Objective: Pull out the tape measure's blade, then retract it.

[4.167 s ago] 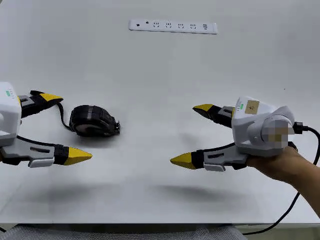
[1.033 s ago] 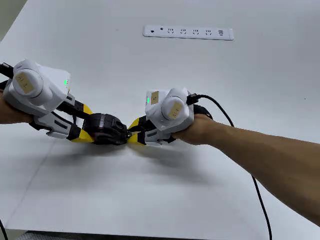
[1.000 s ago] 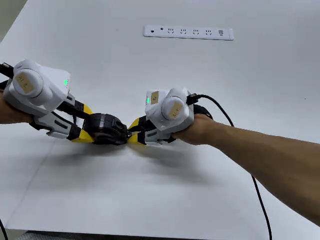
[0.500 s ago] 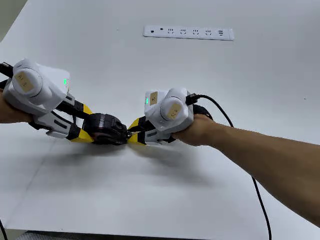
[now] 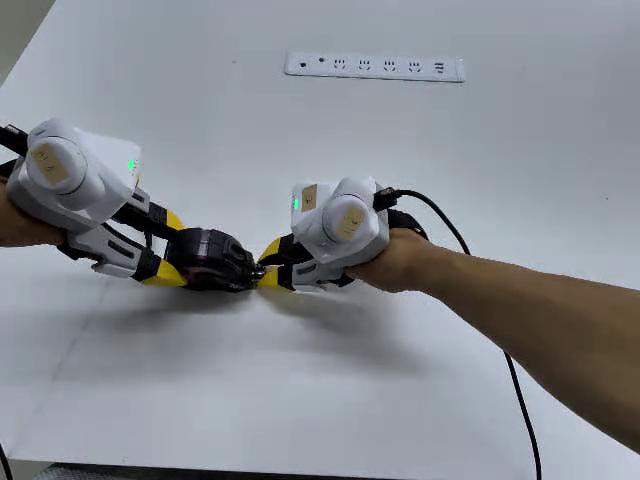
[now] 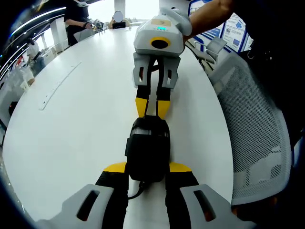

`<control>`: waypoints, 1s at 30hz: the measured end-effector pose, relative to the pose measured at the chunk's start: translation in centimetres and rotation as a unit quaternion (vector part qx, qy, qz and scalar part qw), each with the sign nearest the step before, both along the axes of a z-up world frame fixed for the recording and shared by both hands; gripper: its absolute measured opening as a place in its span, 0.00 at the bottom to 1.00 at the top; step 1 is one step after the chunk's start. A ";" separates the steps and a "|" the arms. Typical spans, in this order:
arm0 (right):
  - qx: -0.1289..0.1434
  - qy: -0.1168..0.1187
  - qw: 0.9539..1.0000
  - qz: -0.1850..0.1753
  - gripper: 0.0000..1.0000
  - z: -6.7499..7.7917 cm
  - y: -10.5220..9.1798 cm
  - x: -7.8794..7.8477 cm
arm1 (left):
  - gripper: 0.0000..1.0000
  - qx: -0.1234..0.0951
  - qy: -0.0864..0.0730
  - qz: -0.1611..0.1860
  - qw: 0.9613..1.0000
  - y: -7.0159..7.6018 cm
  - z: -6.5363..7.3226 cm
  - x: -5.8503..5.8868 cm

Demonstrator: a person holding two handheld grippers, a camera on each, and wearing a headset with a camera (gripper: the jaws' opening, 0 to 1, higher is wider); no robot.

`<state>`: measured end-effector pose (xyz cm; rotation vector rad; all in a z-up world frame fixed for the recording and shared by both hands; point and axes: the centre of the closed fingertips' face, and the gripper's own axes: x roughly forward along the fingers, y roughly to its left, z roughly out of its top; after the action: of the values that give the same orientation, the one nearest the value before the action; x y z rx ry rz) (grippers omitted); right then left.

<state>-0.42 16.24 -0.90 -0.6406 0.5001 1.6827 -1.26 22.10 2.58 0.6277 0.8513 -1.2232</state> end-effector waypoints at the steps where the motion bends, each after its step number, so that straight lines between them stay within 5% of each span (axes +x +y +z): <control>1: -0.001 -0.001 1.000 0.001 0.05 0.0 -0.1 0.0 | 0.23 0.000 0.000 0.000 1.000 0.0 0.0 0.0; 30: -0.012 -0.002 1.000 0.000 0.06 0.0 -3.1 0.6 | 0.23 0.000 0.002 0.002 1.000 0.0 0.0 0.1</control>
<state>0.19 13.12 -0.93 -0.6611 0.5178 1.6767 -1.18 22.08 2.55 0.6231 0.8551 -1.2222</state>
